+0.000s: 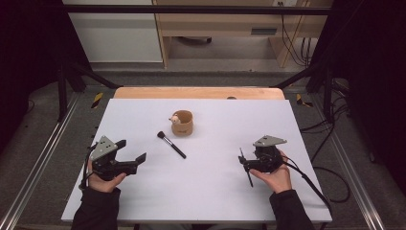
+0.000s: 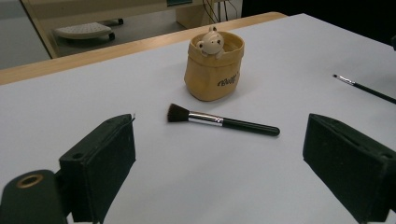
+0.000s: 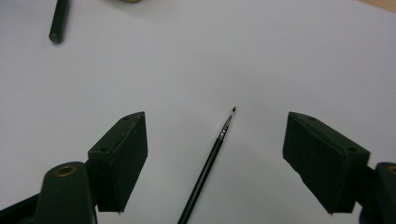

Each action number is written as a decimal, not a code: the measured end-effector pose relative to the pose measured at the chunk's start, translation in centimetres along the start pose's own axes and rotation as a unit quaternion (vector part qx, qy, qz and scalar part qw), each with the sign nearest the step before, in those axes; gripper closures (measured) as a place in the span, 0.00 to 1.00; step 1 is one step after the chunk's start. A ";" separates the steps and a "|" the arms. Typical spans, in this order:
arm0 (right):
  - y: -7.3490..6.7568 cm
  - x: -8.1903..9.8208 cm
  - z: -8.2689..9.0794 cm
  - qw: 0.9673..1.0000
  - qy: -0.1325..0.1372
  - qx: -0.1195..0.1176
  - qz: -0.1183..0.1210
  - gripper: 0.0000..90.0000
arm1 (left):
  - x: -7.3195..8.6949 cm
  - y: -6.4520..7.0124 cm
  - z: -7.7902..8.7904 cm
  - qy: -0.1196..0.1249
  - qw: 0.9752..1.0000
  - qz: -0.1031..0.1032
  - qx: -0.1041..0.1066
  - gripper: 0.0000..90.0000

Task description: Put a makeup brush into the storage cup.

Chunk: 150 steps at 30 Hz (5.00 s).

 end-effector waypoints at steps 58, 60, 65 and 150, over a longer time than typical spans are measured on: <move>0.4 3.7 -3.2 0.991 -0.122 -0.014 -0.049 0.87 | 0.3 0.6 -0.3 -0.008 1.000 -0.008 0.007 0.11; 0.5 3.8 -3.2 0.991 -0.123 -0.015 -0.047 0.88 | 0.3 0.5 -0.3 -0.009 1.000 -0.013 0.006 0.11; 0.5 3.8 -3.1 0.991 -0.125 -0.014 -0.049 0.90 | 0.3 0.5 -0.2 -0.007 1.000 -0.008 0.007 0.11; 0.5 3.6 -2.9 0.959 -0.277 -0.035 -0.040 0.89 | 0.7 1.1 -0.6 -0.022 0.999 -0.025 0.015 0.11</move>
Point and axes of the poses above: each handheld gripper's, and its own axes: z roughly backward along the jaws, x roughly out of its underside, y roughly to its right, the point moved 9 cm from there along -z, roughly forward along the jaws, and after that the axes turned 15 degrees about -x, right-handed, at the moved point
